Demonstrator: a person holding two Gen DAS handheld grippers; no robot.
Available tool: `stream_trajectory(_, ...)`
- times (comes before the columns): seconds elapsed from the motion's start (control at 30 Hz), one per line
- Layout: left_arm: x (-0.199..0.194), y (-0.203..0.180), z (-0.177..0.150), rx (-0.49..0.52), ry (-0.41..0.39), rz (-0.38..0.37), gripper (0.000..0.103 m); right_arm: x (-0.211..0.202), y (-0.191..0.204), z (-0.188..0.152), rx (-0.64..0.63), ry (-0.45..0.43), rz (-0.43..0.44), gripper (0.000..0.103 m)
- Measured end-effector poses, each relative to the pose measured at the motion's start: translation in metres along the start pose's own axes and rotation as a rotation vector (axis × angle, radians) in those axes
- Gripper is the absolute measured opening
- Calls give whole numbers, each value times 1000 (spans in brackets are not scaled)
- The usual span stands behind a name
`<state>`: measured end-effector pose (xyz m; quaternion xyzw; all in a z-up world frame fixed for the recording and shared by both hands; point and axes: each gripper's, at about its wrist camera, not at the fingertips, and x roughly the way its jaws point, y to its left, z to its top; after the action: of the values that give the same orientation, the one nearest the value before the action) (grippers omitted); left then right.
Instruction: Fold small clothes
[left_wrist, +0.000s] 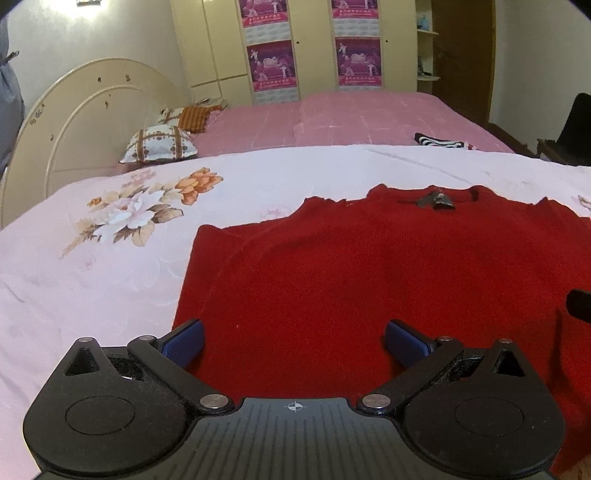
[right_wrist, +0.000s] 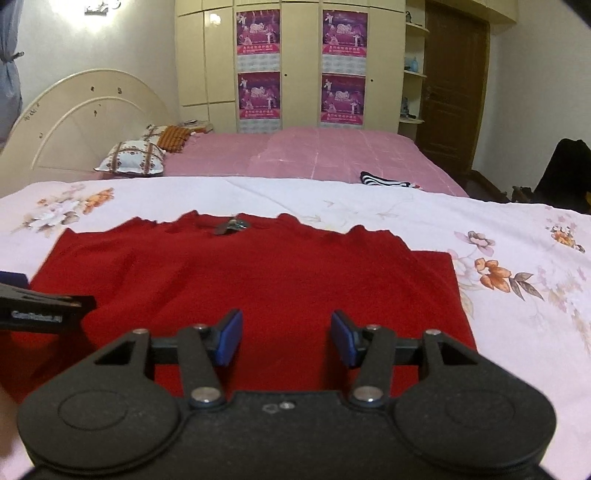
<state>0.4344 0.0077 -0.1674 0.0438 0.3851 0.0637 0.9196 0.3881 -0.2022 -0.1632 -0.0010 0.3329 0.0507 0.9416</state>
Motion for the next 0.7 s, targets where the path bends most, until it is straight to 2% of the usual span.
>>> stream_trajectory(0.27,-11,-5,-9,29,11,4,103,-21,4,-14,-43,13,-8,51)
stream_trajectory(0.47,-6,-7,-25,54,48,6,103,-22,-1,-32,-73,56,-62,52)
stream_trajectory(0.53,-8,-5,-32,33,40,1,103,-15,-4,-42,-89,111,-82,52)
stream_trajectory(0.7,-16,-5,-40,24,47,9,103,-25,-13,-51,-75,102,-84,53)
